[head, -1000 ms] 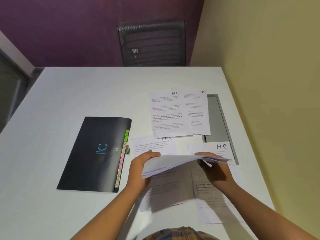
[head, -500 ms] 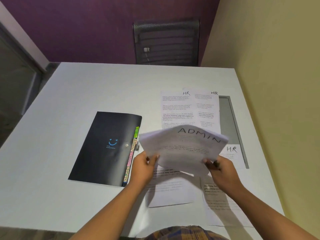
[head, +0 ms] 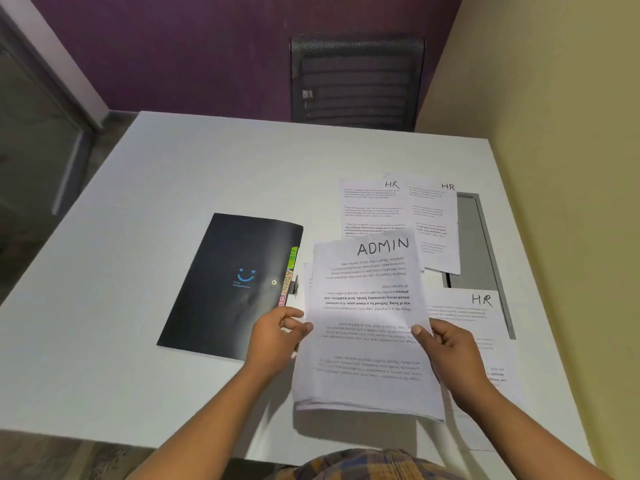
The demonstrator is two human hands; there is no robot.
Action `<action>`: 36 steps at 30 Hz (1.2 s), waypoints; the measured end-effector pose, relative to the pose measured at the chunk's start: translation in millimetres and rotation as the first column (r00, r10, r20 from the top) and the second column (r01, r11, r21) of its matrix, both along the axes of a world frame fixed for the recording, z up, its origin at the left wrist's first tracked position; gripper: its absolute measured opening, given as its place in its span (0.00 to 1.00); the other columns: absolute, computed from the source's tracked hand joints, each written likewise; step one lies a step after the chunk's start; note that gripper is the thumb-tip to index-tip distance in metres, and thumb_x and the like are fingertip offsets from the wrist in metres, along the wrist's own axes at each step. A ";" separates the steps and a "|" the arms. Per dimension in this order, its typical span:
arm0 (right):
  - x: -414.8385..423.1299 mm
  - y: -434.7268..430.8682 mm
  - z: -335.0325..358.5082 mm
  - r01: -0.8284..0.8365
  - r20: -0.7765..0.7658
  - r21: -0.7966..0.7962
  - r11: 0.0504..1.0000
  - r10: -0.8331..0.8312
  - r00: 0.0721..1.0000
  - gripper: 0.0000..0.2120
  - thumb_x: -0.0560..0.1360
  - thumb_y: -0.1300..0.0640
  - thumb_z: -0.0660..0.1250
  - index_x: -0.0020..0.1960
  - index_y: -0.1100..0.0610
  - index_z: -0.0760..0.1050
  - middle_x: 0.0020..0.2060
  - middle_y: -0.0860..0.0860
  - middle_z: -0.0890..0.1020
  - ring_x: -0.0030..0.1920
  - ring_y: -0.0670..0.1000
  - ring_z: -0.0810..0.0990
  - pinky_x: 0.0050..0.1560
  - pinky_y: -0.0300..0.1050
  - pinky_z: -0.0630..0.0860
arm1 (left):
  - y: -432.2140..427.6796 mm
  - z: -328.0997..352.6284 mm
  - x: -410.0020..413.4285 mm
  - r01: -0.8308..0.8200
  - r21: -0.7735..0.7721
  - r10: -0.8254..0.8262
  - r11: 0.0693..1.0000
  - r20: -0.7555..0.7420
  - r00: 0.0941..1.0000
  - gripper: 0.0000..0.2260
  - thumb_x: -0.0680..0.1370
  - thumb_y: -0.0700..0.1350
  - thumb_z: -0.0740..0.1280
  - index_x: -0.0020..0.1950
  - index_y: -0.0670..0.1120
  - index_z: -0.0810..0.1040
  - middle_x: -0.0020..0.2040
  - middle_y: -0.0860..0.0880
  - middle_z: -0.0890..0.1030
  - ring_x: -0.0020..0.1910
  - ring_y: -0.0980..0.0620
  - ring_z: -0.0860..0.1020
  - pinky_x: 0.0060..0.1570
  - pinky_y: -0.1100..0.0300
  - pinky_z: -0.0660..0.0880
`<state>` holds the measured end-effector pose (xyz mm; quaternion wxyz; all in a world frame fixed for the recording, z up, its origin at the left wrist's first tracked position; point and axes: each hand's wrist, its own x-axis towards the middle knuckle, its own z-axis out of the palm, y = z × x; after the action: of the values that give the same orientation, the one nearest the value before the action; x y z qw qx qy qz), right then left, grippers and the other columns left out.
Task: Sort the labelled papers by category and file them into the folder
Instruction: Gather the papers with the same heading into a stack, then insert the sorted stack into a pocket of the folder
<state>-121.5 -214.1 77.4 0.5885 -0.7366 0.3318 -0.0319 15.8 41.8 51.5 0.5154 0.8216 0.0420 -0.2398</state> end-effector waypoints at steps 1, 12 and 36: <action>-0.3 4.0 -0.4 0.025 -0.009 0.029 0.999 -0.025 1.000 0.07 0.79 0.57 0.69 0.52 0.54 0.85 0.37 0.50 0.88 0.35 0.52 0.87 0.36 0.44 0.80 | 5.0 -2.6 1.2 -0.002 0.013 0.003 1.000 -0.007 1.000 0.07 0.74 0.42 0.76 0.49 0.46 0.80 0.30 0.54 0.82 0.25 0.57 0.79 0.29 0.60 0.77; -5.8 30.4 -5.5 0.263 -0.029 0.172 0.949 -0.262 0.965 0.06 0.79 0.60 0.69 0.52 0.56 0.85 0.45 0.54 0.89 0.47 0.57 0.87 0.51 0.54 0.82 | 54.5 -37.5 12.3 0.117 0.806 -0.371 0.580 0.133 0.919 0.45 0.69 0.63 0.73 0.77 0.42 0.59 0.76 0.42 0.64 0.76 0.42 0.62 0.64 0.47 0.73; 10.9 85.6 20.9 0.331 0.067 0.293 0.897 -0.364 0.929 0.07 0.79 0.61 0.68 0.54 0.59 0.84 0.45 0.53 0.89 0.42 0.50 0.88 0.35 0.38 0.81 | 78.4 24.2 37.5 0.091 0.891 -0.616 0.445 0.231 0.753 0.34 0.80 0.56 0.62 0.80 0.44 0.52 0.82 0.50 0.53 0.67 0.54 0.75 0.36 0.63 0.73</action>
<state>-110.5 -128.5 98.3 0.6890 -0.5727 0.4234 -0.1341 53.3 120.2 75.7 -0.0200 0.9828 -0.1734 -0.0607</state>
